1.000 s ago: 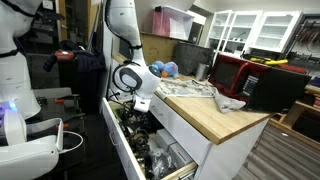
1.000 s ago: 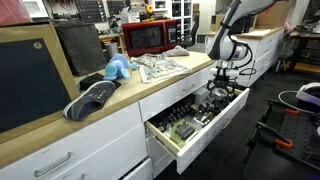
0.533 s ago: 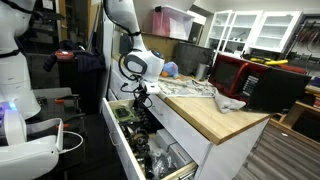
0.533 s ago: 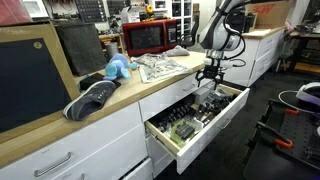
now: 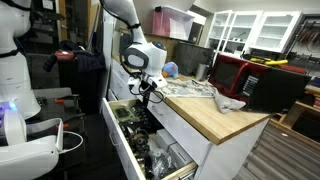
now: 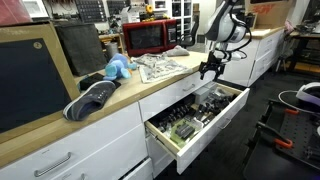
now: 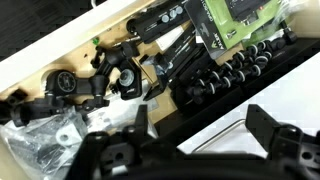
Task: Open the right second drawer of the cabinet to the left
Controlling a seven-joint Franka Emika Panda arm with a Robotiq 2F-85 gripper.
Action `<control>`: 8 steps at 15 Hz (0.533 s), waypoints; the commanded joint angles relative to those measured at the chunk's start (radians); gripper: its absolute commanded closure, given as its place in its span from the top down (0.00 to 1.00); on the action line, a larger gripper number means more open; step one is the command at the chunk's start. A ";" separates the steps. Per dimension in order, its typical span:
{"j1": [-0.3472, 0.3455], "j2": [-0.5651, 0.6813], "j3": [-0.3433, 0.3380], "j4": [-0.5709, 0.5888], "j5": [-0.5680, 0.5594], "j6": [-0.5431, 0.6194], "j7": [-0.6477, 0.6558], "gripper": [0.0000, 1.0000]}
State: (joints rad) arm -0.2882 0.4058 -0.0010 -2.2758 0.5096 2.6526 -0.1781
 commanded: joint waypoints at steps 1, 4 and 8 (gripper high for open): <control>-0.018 -0.012 0.002 -0.008 -0.004 -0.006 -0.042 1.00; -0.030 -0.013 0.001 -0.011 -0.003 -0.007 -0.053 1.00; 0.000 0.031 -0.012 -0.009 -0.025 0.054 -0.023 1.00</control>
State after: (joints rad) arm -0.3080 0.3992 -0.0003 -2.2864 0.5096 2.6470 -0.2321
